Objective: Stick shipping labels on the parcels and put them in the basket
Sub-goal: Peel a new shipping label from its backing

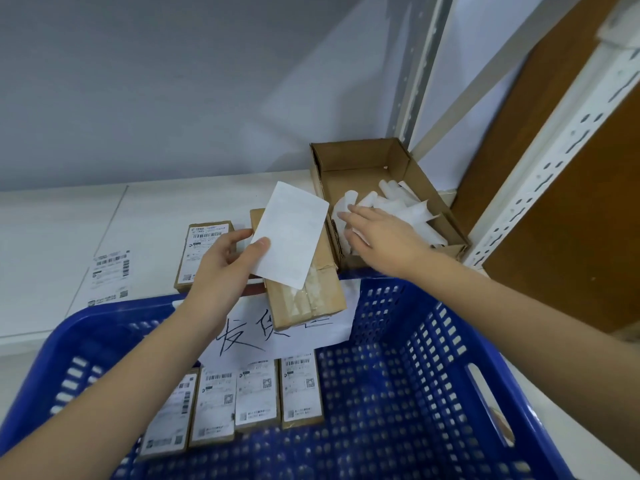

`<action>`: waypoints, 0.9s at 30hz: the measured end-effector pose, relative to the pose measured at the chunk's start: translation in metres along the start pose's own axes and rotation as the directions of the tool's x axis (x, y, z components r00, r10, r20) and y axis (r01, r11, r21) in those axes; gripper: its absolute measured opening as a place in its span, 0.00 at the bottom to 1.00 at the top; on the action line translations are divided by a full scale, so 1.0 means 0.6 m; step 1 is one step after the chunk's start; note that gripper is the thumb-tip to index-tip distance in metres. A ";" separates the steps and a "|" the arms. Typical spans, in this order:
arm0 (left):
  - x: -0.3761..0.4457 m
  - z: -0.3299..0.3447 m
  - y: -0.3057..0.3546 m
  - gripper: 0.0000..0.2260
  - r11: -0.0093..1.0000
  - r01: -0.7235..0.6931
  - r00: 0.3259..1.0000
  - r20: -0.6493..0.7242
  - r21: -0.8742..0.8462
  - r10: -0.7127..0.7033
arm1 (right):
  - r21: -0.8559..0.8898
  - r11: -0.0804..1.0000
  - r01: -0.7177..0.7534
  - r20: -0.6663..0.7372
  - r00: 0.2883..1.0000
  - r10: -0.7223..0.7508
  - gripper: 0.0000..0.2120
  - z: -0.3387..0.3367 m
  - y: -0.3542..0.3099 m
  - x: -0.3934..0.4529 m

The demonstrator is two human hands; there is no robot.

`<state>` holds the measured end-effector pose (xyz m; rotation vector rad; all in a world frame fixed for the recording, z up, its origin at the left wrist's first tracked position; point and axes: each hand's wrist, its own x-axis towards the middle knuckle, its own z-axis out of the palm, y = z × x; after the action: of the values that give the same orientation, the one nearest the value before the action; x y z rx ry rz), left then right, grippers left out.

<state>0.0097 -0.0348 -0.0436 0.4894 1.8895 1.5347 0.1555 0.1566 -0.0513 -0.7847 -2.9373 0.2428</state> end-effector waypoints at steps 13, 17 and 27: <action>-0.169 -0.069 0.018 0.13 0.999 0.002 0.996 0.086 0.033 -0.005 | 0.865 0.452 -0.219 0.196 0.976 0.099 0.16 -0.065 -0.202 -0.237; -0.215 -0.089 0.010 0.14 0.998 0.061 0.993 0.104 -0.023 -0.058 | 0.935 0.262 -0.238 0.208 0.969 0.135 0.20 -0.051 -0.237 -0.280; -0.261 -0.107 -0.016 0.14 0.979 0.182 0.977 0.126 -0.095 -0.169 | 0.969 0.170 -0.182 0.150 0.972 0.182 0.13 -0.019 -0.258 -0.319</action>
<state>0.0800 -0.1849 -0.0072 0.3469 1.7047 1.4487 0.2467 -0.0707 -0.0221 -0.7932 -1.8424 1.8992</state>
